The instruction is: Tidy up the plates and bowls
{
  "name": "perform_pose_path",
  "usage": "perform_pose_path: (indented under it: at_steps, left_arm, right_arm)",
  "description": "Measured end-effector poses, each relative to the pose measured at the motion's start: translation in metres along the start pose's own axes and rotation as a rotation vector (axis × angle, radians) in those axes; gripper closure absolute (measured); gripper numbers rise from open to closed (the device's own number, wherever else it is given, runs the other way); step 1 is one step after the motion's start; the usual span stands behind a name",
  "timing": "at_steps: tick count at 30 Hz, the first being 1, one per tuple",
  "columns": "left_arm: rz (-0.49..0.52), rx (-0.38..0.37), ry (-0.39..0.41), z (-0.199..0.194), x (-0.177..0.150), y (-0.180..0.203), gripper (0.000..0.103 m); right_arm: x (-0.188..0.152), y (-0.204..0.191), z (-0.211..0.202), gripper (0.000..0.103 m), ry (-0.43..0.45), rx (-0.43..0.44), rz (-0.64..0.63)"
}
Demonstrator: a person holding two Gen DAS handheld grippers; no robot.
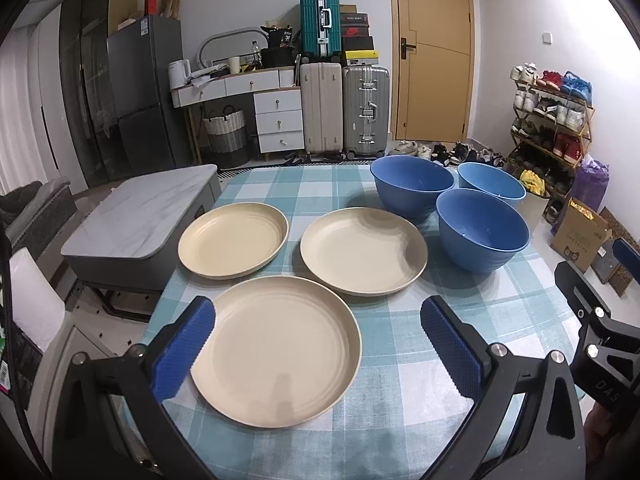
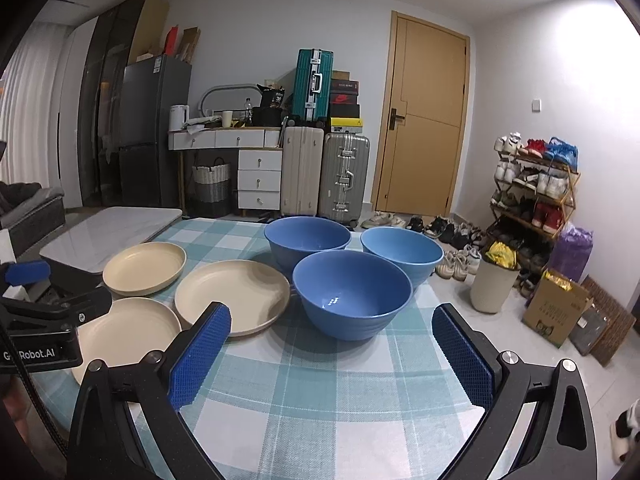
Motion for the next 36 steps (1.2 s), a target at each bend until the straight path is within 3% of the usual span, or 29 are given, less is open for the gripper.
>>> perform_pose_path:
  at_steps: [17, 24, 29, 32, 36]
  left_arm:
    - [-0.005, 0.002, -0.065, 0.029, 0.006, -0.012, 0.0]
    - [-0.028, -0.003, -0.081, 0.045, 0.016, -0.02, 0.0]
    - [-0.094, -0.05, -0.135, 0.061, 0.024, -0.039, 0.0]
    - [-0.123, -0.017, -0.131, 0.068, 0.033, -0.061, 0.0]
    - [-0.104, 0.046, -0.063, 0.077, 0.048, -0.094, 0.0]
  right_arm:
    - [0.001, -0.006, 0.027, 0.001, -0.057, 0.043, 0.006]
    - [0.014, -0.017, 0.045, 0.001, -0.064, 0.098, 0.001]
    - [0.045, -0.044, 0.057, 0.001, -0.041, 0.157, -0.077]
    - [0.073, -0.063, 0.063, 0.001, -0.009, 0.222, -0.12]
    - [0.109, -0.097, 0.078, 0.0, 0.011, 0.319, -0.158]
Point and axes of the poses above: each gripper's, at about its wrist camera, not at the fingertips, and z roughly the way its jaws point, y to its right, x to its top, the point moved 6 cm from there along z, roughly the way its jaws point, and after that the axes turned 1 degree about -x, right-handed, at the moved point
